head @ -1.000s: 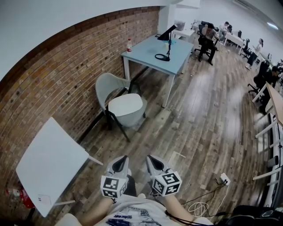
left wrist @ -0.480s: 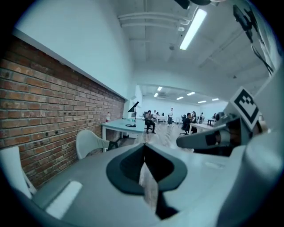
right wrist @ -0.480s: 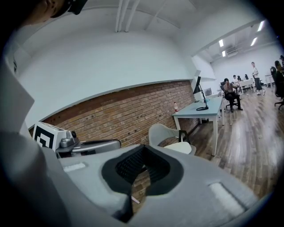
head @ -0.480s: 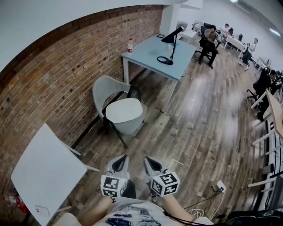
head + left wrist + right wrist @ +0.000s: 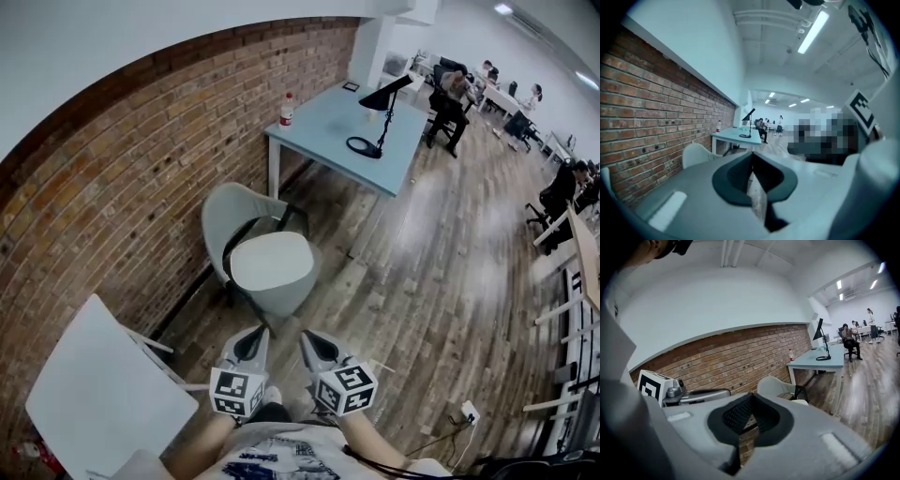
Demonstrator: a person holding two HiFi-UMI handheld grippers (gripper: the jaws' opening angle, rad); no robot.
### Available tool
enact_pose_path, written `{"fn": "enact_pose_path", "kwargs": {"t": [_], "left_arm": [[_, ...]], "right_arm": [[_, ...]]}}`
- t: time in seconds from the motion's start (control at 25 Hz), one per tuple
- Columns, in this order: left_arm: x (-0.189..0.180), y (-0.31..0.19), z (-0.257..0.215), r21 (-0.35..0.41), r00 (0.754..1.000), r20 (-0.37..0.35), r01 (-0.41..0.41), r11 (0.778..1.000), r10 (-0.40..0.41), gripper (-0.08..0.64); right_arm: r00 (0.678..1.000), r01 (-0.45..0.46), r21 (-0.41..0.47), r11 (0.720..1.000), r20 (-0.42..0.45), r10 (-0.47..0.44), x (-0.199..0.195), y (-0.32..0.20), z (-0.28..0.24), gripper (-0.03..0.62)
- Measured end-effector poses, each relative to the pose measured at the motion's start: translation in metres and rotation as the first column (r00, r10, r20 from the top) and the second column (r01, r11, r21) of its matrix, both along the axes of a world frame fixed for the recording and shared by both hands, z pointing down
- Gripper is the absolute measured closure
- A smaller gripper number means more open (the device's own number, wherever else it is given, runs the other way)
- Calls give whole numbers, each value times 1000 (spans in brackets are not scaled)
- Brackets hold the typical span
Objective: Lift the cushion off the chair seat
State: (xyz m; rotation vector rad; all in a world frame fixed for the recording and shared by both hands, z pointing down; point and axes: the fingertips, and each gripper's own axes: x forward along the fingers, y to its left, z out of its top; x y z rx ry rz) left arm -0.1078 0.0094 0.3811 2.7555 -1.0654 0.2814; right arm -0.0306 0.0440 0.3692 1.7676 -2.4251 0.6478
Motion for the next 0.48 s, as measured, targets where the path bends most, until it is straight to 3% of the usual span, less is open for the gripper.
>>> {"fn": "enact_pose_path", "kwargs": {"t": [0.48], "left_arm": [[4,-72,11,-25,1000,5,-2,1000,2,569]], "right_arm": [[999,-35,-12,999,6,35,18,-78,7,594]]}}
